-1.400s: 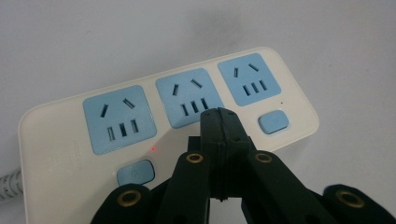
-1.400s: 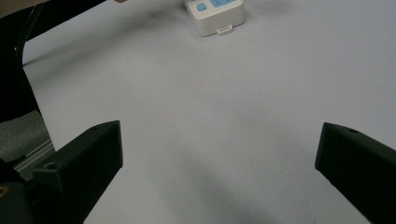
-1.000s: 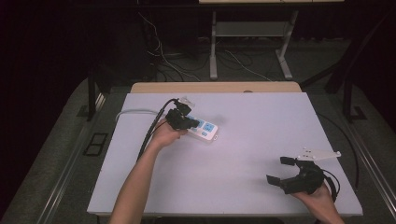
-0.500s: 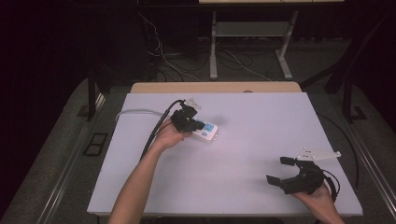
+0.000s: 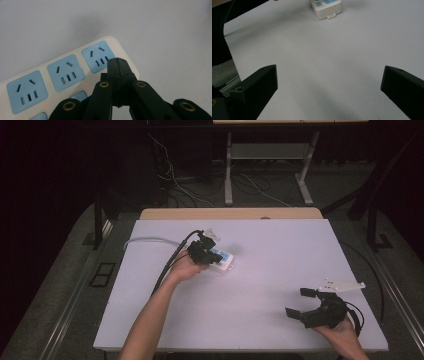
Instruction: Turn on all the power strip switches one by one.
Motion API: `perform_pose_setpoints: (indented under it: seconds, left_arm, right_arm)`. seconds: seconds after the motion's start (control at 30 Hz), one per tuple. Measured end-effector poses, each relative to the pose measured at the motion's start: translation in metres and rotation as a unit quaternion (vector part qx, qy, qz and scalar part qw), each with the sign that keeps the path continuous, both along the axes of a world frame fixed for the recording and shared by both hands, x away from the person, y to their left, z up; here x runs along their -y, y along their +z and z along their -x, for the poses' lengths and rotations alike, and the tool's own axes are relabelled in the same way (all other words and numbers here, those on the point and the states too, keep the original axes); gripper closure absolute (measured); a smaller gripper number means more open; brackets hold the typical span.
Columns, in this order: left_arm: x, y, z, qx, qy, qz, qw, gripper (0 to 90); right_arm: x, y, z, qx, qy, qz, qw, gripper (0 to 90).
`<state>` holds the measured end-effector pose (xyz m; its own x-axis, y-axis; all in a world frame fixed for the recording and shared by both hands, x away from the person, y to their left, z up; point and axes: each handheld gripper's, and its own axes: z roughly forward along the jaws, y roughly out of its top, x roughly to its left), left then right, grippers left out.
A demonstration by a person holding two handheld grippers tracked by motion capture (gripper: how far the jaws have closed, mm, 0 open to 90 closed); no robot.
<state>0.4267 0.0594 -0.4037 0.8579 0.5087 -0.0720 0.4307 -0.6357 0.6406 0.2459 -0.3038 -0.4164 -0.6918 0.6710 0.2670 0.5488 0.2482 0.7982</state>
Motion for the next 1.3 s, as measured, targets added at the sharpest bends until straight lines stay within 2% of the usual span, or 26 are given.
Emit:
perform_pose_setpoints:
  seconds: [0.27,0.97,1.17,1.3]
  left_arm:
    - [0.003,-0.006,-0.001,-0.007,0.001,-0.001,1.0000,89.4]
    - [0.001,-0.008,-0.004,-0.018,0.002,0.001,0.9998,89.6]
    - [-0.001,-0.011,-0.006,-0.028,0.005,0.016,0.9995,89.8]
    - [-0.001,-0.011,-0.008,-0.035,0.008,0.015,0.9993,89.9]
  right_arm:
    - [0.000,0.000,0.000,-0.001,0.000,0.001,1.0000,0.7]
    - [0.000,0.000,0.001,-0.001,0.000,0.001,1.0000,0.7]
    - [0.000,0.000,0.000,-0.001,0.000,0.002,1.0000,0.7]
    - [0.000,0.000,0.001,0.000,0.000,0.001,1.0000,0.7]
